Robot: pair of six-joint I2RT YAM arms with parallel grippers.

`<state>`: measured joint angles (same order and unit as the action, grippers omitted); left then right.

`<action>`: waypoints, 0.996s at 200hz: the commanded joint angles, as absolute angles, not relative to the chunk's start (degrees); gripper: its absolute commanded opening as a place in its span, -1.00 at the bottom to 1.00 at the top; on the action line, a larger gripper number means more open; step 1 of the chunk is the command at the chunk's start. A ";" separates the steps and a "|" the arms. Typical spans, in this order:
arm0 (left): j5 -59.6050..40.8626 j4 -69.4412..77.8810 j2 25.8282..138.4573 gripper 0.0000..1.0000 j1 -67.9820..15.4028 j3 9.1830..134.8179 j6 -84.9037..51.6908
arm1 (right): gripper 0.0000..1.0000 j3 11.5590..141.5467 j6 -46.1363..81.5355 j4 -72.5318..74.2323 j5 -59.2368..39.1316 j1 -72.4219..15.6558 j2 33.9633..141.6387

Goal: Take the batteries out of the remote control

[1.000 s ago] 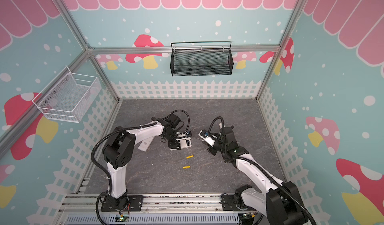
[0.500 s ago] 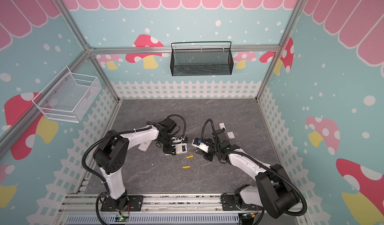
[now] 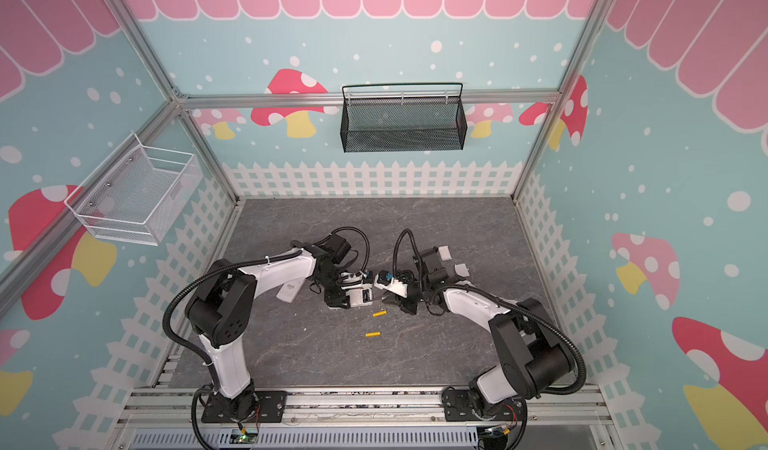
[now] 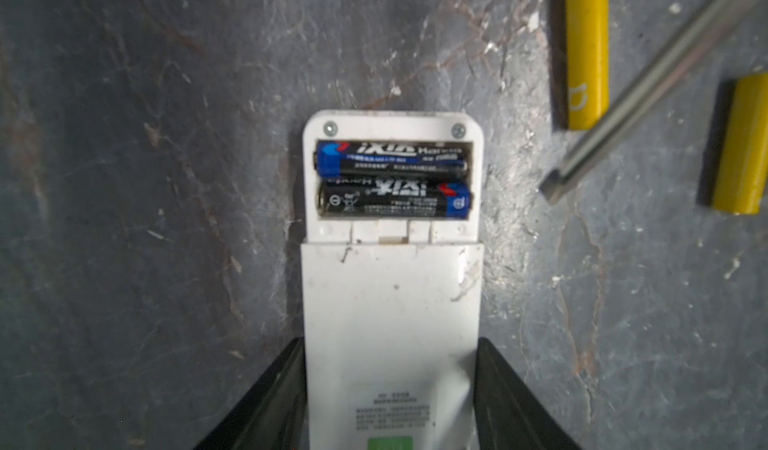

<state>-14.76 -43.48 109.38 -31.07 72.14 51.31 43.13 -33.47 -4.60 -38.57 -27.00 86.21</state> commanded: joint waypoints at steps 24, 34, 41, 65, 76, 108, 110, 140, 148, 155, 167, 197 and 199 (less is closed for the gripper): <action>-15.60 -44.82 110.38 0.11 -30.80 73.13 51.86 | -1.00 45.22 -36.55 -3.56 -40.30 -27.16 88.40; -15.89 -44.79 110.72 0.10 -30.85 73.13 52.02 | -1.00 45.18 -36.57 -3.63 -39.60 -27.05 88.38; -15.91 -44.77 110.91 0.09 -30.81 73.13 52.09 | -1.00 45.18 -36.56 -3.66 -39.12 -26.94 88.42; -15.74 -44.91 110.71 0.09 -30.88 73.23 52.03 | -1.00 45.59 -37.88 -5.85 -37.23 -26.86 88.85; -15.91 -44.94 110.82 0.09 -30.91 73.30 52.03 | -1.00 45.47 -38.31 -6.10 -37.39 -26.89 88.62; -15.71 -44.93 110.93 0.09 -31.26 73.30 52.29 | -1.00 46.02 -38.21 -6.73 -36.98 -26.89 89.28; -15.79 -44.92 110.92 0.09 -31.22 73.30 52.29 | -1.00 46.16 -38.27 -6.87 -36.93 -26.89 89.29; -15.68 -44.88 111.14 0.08 -31.29 73.23 52.45 | -1.00 46.58 -38.33 -7.10 -36.72 -26.87 89.73; -15.49 -44.91 110.93 0.08 -31.43 73.21 52.41 | -1.00 46.74 -38.24 -7.47 -36.83 -26.89 89.80; -15.46 -44.99 110.75 0.08 -31.47 73.21 52.42 | -1.00 46.85 -38.32 -7.87 -36.90 -26.88 89.91; -15.56 -45.02 110.65 0.08 -31.47 73.30 52.37 | -1.00 46.61 -38.65 -8.13 -37.33 -26.89 89.56; -15.38 -44.95 110.70 0.08 -31.82 73.04 52.72 | -1.00 46.25 -38.50 -8.36 -38.12 -26.90 89.29; -15.38 -44.94 110.67 0.08 -31.82 73.04 52.69 | -1.00 46.28 -38.54 -8.53 -38.14 -26.92 89.32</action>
